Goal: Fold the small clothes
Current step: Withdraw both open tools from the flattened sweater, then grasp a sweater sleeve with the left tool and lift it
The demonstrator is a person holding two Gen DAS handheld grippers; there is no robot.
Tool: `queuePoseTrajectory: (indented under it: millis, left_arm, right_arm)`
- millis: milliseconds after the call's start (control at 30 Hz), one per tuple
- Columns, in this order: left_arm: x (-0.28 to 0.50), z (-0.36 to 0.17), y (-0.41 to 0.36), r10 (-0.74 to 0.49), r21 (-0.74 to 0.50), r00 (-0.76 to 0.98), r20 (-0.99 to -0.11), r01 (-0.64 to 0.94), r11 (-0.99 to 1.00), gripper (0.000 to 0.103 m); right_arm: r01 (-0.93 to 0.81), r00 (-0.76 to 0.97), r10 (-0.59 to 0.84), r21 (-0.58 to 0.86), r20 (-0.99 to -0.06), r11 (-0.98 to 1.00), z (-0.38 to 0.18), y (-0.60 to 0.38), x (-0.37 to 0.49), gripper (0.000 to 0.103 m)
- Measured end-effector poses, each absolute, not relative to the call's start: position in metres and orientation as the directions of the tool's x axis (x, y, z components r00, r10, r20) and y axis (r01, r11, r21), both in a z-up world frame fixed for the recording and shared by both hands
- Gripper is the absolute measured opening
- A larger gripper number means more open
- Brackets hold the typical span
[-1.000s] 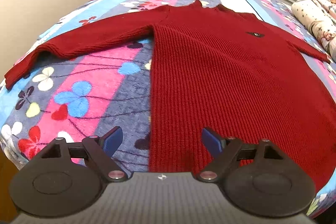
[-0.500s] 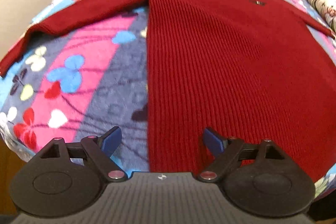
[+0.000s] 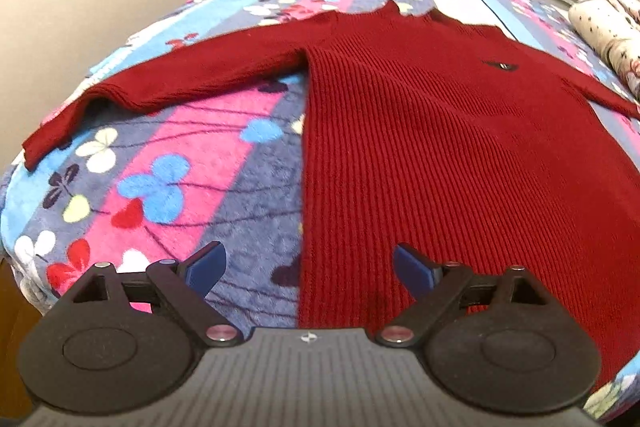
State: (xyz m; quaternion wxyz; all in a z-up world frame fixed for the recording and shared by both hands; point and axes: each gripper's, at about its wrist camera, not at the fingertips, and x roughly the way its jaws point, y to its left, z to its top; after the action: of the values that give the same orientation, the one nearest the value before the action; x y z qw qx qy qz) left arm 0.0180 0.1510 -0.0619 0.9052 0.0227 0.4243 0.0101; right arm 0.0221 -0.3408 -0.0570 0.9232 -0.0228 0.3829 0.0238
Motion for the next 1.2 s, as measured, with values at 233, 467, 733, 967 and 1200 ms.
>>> queuePoseTrajectory:
  millis: [233,467,733,967,1200]
  left_arm:
    - [0.011,-0.056,0.142,0.089,0.127,0.723,-0.685,-0.002,0.992,0.094]
    - [0.014,-0.054,0.148,0.079,0.094,0.721,-0.688,-0.019,0.995,0.094]
    - [0.021,-0.02,0.158,0.255,0.266,0.823,-0.507,-0.132,0.955,0.094]
    - [0.07,0.036,0.187,0.294,0.273,0.868,-0.399,-0.194,0.942,0.055]
    - [0.127,0.013,0.221,0.327,0.276,0.858,-0.396,-0.228,0.934,0.053]
  right_arm:
    - [-0.065,0.71,0.028,-0.026,-0.703,0.998,-0.057,-0.339,0.024,0.054]
    - [-0.067,0.71,0.026,-0.031,-0.703,0.997,-0.056,-0.338,0.024,0.054]
    - [-0.043,0.721,0.021,-0.015,-0.693,0.999,-0.054,-0.343,0.023,0.054]
    - [-0.036,0.734,0.026,0.0,-0.678,0.999,-0.052,-0.342,0.026,0.049]
    - [-0.013,0.754,0.026,0.024,-0.657,1.0,-0.05,-0.346,0.029,0.03]
